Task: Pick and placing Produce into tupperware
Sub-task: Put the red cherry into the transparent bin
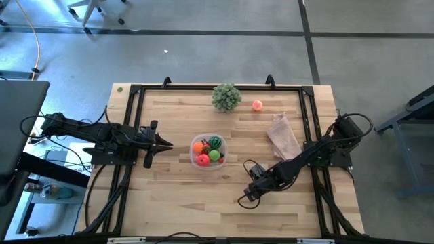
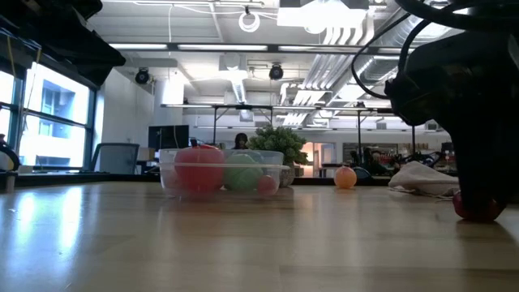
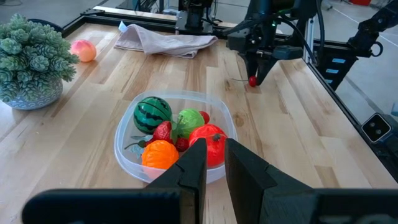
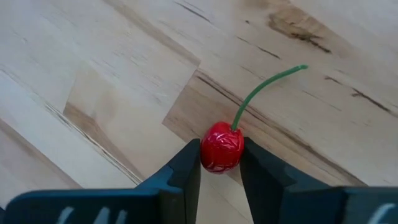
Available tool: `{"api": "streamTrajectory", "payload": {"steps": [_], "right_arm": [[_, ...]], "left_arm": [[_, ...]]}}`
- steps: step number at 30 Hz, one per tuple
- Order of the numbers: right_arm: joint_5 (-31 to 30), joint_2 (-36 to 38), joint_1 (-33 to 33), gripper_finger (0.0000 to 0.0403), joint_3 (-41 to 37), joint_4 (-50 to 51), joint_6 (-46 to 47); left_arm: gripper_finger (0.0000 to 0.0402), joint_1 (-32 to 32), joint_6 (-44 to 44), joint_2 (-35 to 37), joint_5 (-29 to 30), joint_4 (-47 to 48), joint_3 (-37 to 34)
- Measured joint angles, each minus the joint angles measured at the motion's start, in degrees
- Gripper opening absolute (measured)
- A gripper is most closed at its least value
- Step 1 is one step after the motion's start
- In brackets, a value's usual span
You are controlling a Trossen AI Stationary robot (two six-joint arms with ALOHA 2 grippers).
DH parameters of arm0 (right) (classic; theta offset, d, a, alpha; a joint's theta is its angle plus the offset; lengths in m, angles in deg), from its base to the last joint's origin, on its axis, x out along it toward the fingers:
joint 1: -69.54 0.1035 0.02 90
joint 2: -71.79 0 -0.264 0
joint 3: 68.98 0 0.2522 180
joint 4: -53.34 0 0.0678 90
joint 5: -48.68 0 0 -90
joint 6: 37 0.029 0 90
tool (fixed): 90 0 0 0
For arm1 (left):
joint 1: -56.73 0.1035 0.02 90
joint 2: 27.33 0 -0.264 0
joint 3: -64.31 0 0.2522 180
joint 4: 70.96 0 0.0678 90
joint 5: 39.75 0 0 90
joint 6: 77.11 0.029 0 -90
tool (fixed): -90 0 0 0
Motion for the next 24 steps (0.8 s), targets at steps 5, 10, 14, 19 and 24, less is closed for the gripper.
{"api": "streamTrajectory", "payload": {"steps": [5,10,14,19,24], "right_arm": [[-1.07,0.00,0.05,0.0089,0.00,-0.04,-2.17],[-2.12,0.00,0.05,0.0089,0.00,-0.19,-4.57],[-3.40,-0.04,-0.01,0.0089,0.02,-1.58,-5.91],[-4.52,-0.01,-0.21,0.0089,0.04,-5.40,-10.46],[-6.20,1.82,-1.30,0.0089,0.07,-9.56,-15.74]], "left_arm": [[0.0046,0.01,0.01,0.00,0.01,0.00,0.01],[0.0046,0.01,-0.01,0.00,0.01,0.00,0.00],[0.0046,0.01,-0.01,-0.02,-0.01,-0.02,0.00],[0.0046,0.01,0.00,0.00,0.01,-0.02,0.00],[0.0046,-0.01,0.01,0.00,-0.01,-0.02,0.02]]}}
